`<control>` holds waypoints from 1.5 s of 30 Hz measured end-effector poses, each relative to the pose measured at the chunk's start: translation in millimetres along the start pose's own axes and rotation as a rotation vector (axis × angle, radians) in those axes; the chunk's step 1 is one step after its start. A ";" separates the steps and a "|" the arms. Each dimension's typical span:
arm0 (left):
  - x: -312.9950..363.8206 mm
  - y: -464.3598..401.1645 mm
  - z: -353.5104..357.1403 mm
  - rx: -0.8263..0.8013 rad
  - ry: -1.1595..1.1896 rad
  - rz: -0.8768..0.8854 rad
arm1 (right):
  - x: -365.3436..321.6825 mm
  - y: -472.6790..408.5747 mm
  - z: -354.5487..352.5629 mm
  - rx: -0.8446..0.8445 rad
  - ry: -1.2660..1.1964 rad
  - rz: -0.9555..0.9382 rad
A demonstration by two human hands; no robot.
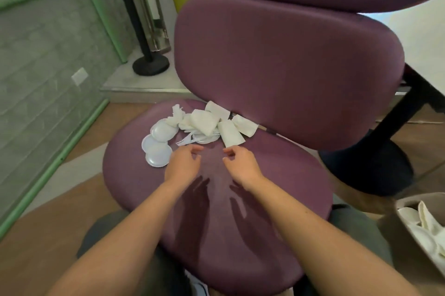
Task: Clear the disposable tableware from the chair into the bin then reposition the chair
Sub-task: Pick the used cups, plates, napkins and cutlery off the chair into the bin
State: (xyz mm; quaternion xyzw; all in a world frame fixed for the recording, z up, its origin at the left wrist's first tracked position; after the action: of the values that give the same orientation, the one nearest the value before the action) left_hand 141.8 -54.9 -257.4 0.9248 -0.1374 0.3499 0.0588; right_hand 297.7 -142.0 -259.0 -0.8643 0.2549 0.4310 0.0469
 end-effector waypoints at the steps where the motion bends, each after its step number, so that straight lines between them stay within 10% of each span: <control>1: -11.5 -1.3 -7.6 0.028 -0.035 -0.016 | -5.3 -2.4 8.5 -0.012 0.004 -0.007; 17: -101.0 -36.1 -54.0 0.189 -0.397 -0.135 | -81.6 -64.9 100.9 -0.118 0.064 -0.196; 32: -148.5 -41.3 -94.6 0.316 0.160 -0.363 | -130.4 -120.9 171.9 -0.163 0.353 -0.270; 45: -130.3 -20.3 -105.4 0.326 0.173 -0.423 | -121.9 -79.8 137.2 -0.073 -0.095 -0.197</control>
State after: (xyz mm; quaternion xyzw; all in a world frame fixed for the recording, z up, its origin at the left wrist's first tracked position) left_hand -12.1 13.9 -265.3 0.8969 0.1223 0.4249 -0.0074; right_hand 176.3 17.2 -262.0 -0.8648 0.1504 0.4739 0.0695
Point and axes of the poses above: each hand's wrist, its own y-axis away from the middle knuckle, its own z-axis out of the palm, x = y × z, the point moved 9 cm from there along -y, towards the middle knuckle, and after that the axes turned 3 degrees about x, right-handed, at the moved point
